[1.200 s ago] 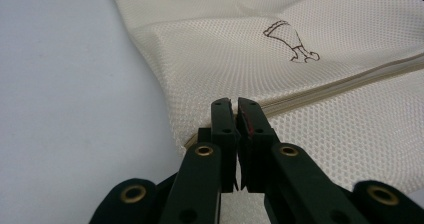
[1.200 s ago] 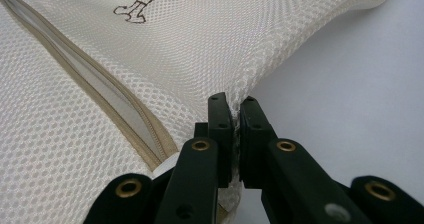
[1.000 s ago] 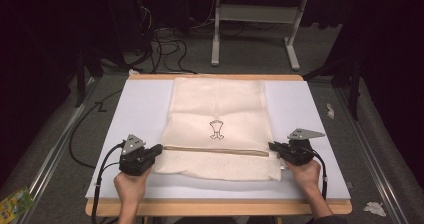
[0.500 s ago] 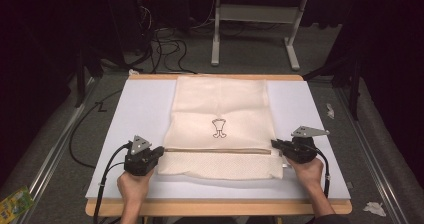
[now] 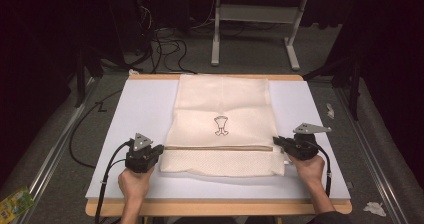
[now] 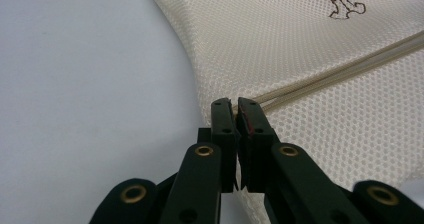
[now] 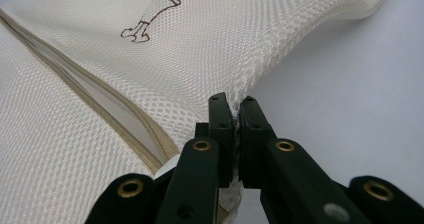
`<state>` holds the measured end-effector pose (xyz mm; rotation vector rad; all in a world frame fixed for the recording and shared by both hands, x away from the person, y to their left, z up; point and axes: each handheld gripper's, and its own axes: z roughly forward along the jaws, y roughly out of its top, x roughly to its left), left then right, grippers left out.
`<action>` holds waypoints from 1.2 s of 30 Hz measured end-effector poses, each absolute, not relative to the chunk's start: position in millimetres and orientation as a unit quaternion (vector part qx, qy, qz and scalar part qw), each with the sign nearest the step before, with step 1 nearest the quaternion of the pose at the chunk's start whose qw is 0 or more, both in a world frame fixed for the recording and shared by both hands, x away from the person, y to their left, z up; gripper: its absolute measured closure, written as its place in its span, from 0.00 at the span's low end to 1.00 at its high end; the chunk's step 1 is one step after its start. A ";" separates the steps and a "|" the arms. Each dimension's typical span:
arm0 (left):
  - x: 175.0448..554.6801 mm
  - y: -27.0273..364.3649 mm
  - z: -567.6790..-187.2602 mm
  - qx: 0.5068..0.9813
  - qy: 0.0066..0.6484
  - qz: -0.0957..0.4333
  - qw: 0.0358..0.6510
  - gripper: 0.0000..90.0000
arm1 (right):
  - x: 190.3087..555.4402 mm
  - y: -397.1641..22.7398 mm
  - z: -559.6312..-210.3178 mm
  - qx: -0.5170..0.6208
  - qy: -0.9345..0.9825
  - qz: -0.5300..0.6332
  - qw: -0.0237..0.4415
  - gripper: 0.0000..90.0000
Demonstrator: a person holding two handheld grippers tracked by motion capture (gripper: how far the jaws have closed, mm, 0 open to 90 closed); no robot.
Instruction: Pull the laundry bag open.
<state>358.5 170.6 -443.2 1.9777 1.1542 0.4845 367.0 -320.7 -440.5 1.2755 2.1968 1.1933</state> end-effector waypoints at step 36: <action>372.8 167.2 -449.0 0.780 0.458 0.153 0.397 0.96 | 385.4 -320.4 -455.1 0.484 0.774 0.380 0.149 0.90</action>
